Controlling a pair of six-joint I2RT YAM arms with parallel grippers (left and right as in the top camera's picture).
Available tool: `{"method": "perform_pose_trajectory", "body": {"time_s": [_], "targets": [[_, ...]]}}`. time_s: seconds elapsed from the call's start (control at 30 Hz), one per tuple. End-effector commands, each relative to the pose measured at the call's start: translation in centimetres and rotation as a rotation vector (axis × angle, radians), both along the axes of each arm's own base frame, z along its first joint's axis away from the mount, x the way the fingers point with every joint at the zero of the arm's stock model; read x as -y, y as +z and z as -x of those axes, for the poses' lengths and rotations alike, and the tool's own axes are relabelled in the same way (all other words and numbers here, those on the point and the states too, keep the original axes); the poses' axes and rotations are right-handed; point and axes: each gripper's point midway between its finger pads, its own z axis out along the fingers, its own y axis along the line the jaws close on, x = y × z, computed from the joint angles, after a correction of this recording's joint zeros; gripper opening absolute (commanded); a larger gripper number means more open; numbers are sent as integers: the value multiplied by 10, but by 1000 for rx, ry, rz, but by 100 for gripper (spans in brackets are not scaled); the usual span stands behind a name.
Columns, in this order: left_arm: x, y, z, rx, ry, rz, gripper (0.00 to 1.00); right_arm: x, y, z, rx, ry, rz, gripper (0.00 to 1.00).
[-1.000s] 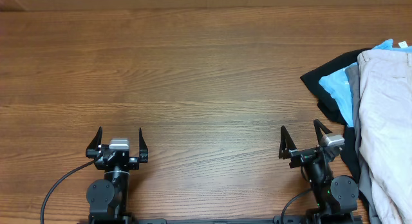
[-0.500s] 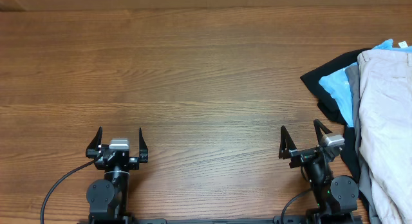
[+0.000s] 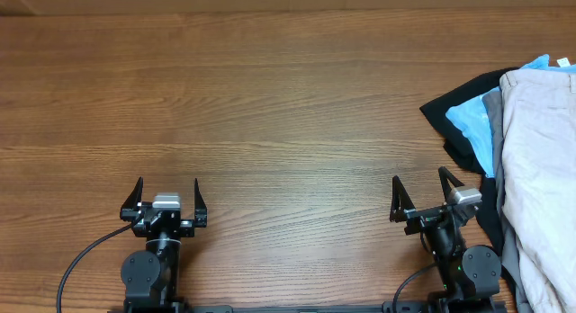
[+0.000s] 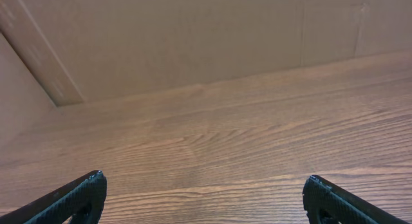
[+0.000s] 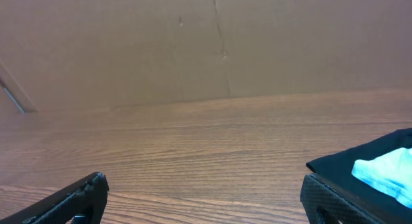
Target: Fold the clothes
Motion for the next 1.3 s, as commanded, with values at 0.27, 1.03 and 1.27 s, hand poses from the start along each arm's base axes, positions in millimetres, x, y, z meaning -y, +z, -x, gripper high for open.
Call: {"method": "perform_pose_trajectory", "body": {"time_s": [0.27,1.03,1.27], "targets": [[-1,0,0,6,7,-23,100,-2,-2,0,4,9,3,100],[-1,0,0,6,7,-23,100,0,129,39,150,38,-171,100],[-1,0,0,6,7,-23,100,15,209,70,118,-32,-166,100]]}}
